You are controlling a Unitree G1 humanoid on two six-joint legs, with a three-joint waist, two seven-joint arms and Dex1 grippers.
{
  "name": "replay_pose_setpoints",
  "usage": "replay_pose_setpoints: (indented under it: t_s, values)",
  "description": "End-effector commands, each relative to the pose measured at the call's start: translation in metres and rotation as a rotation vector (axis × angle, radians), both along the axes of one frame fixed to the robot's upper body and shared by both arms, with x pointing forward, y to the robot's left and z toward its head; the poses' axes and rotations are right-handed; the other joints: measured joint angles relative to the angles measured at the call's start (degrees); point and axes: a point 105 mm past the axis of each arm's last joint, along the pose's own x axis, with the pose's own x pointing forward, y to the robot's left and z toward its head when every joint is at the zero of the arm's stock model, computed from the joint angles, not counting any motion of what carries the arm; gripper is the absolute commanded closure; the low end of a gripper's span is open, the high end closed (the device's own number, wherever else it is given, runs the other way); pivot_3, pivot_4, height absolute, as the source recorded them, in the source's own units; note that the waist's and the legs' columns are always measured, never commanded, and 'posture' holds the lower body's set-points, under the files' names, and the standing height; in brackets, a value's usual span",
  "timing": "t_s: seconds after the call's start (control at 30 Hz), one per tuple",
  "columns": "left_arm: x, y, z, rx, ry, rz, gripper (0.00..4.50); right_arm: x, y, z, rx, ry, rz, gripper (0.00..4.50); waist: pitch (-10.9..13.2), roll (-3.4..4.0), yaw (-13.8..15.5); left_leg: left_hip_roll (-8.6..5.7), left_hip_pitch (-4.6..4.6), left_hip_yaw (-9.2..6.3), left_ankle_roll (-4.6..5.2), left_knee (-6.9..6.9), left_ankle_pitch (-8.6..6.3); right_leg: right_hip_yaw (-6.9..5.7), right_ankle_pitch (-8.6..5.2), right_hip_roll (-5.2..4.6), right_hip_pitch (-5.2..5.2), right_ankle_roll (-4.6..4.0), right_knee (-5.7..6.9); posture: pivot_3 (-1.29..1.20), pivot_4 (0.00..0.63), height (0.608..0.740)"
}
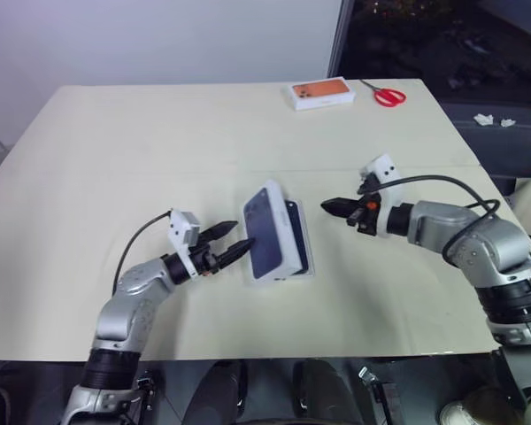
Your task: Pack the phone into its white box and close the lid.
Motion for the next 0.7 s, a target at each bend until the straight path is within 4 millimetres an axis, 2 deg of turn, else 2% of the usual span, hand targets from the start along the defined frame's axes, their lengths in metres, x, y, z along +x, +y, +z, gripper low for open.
replay_pose_setpoints:
  t_s: [0.03, 0.1, 0.27, 0.43, 0.6, 0.7]
  values:
    - [0.002, -0.008, 0.009, 0.006, -0.048, -0.014, 3.39, 0.005, -0.002, 0.013, -0.047, -0.102, 0.001, 4.5, 0.0, 0.0, -0.07, -0.02, -0.01, 0.0, 0.02, 0.0, -0.01, 0.01, 0.0, -0.02, 0.0, 0.01, -0.02, 0.0, 0.15, 0.74]
    - [0.004, -0.008, 0.011, 0.013, -0.059, -0.006, 4.37, 0.005, 0.0, 0.01, -0.063, -0.111, 0.007, 4.5, 0.0, 0.0, -0.1, -0.02, -0.01, 0.01, 0.02, -0.01, -0.02, 0.02, 0.0, -0.01, -0.02, 0.01, -0.03, 0.0, 0.15, 0.74]
    - [0.009, 0.007, 0.018, 0.036, -0.084, 0.063, 4.37, -0.003, 0.011, -0.003, -0.123, -0.122, 0.068, 4.5, 0.0, 0.0, -0.25, 0.01, 0.0, -0.01, 0.0, -0.03, -0.01, 0.02, 0.01, 0.01, -0.05, 0.01, 0.01, 0.0, 0.15, 0.74]
    - [-0.002, 0.026, 0.022, 0.074, -0.074, 0.086, 4.37, -0.008, 0.019, -0.007, -0.17, -0.168, 0.115, 4.5, 0.0, 0.0, -0.43, 0.0, 0.0, 0.0, 0.0, -0.03, -0.01, 0.06, 0.01, 0.0, -0.06, 0.01, 0.0, 0.0, 0.15, 0.74]
    - [-0.023, 0.045, -0.003, 0.239, 0.041, 0.077, 4.37, -0.012, 0.027, -0.009, -0.227, -0.232, 0.188, 4.5, 0.0, 0.02, -0.3, 0.0, 0.02, -0.01, -0.01, -0.07, -0.01, 0.08, 0.01, 0.0, -0.07, 0.01, 0.01, 0.0, 0.15, 0.74]
    - [-0.024, 0.049, -0.014, 0.286, 0.075, 0.092, 4.37, -0.017, 0.035, -0.011, -0.222, -0.248, 0.219, 4.5, 0.0, 0.01, -0.06, 0.0, 0.01, -0.02, -0.01, -0.05, -0.01, 0.06, 0.01, -0.01, -0.06, 0.0, 0.01, 0.0, 0.15, 0.74]
